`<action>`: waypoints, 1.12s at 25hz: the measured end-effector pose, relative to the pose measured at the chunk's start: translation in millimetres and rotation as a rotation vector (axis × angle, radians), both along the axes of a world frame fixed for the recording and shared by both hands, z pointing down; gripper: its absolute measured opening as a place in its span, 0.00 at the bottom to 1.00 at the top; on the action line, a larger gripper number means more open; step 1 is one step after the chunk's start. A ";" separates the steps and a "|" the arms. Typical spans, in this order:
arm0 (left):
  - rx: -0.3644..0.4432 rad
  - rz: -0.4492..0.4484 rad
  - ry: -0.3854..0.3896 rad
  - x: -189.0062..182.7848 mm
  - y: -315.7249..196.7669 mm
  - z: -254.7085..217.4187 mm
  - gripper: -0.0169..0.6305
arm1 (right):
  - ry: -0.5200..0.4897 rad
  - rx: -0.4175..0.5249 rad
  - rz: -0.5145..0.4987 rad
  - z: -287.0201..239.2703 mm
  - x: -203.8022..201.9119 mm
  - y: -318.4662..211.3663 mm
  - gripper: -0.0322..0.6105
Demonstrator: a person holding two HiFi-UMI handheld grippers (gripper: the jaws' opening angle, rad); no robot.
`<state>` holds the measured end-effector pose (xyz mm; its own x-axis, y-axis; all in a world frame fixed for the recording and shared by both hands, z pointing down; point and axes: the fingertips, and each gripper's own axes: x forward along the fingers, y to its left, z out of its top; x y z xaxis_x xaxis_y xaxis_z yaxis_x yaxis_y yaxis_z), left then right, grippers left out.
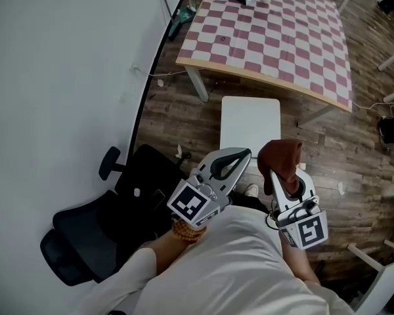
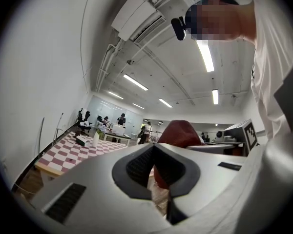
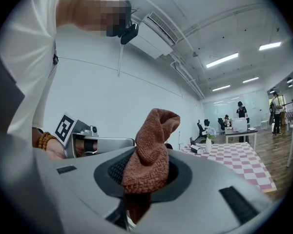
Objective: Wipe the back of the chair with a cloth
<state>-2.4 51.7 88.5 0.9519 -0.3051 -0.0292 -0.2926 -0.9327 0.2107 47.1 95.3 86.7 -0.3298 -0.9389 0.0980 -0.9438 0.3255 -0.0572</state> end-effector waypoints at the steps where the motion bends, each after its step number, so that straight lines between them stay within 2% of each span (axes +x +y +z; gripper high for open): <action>1: -0.001 0.001 -0.005 1.5 -1.4 1.4 0.05 | -0.003 -0.006 0.001 1.4 2.0 -1.4 0.19; 3: -0.007 0.006 -0.027 5.3 -3.1 5.3 0.05 | -0.009 -0.011 0.001 3.1 6.1 -4.6 0.19; 6: -0.051 0.025 -0.103 8.9 -3.3 16.0 0.05 | -0.013 -0.016 -0.009 6.7 10.2 -10.4 0.19; 11: -0.052 0.073 -0.218 5.2 -6.4 39.8 0.09 | 0.010 -0.078 -0.055 24.3 13.9 -16.9 0.19; 13: 0.000 0.132 -0.312 2.7 -4.2 58.5 0.11 | 0.027 -0.114 -0.079 36.0 16.7 -20.9 0.19; 16: 0.093 0.252 -0.496 -5.6 1.0 97.7 0.19 | 0.058 -0.159 -0.111 54.8 19.1 -31.6 0.19; 19: 0.118 0.340 -0.630 -14.7 8.2 137.2 0.24 | 0.106 -0.228 -0.160 78.6 17.6 -37.4 0.19; 23: 0.153 0.415 -0.820 -29.8 13.6 185.6 0.24 | 0.210 -0.359 -0.256 112.6 7.9 -37.6 0.19; 28: 0.159 0.582 -1.024 -45.8 25.3 234.3 0.24 | 0.362 -0.393 -0.448 149.9 -16.3 -49.1 0.19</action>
<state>-48.2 77.0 322.9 0.5485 0.1189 0.8276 0.2184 -0.9758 -0.0045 30.8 46.2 236.6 -0.5599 -0.5921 0.5796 -0.7051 0.7078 0.0419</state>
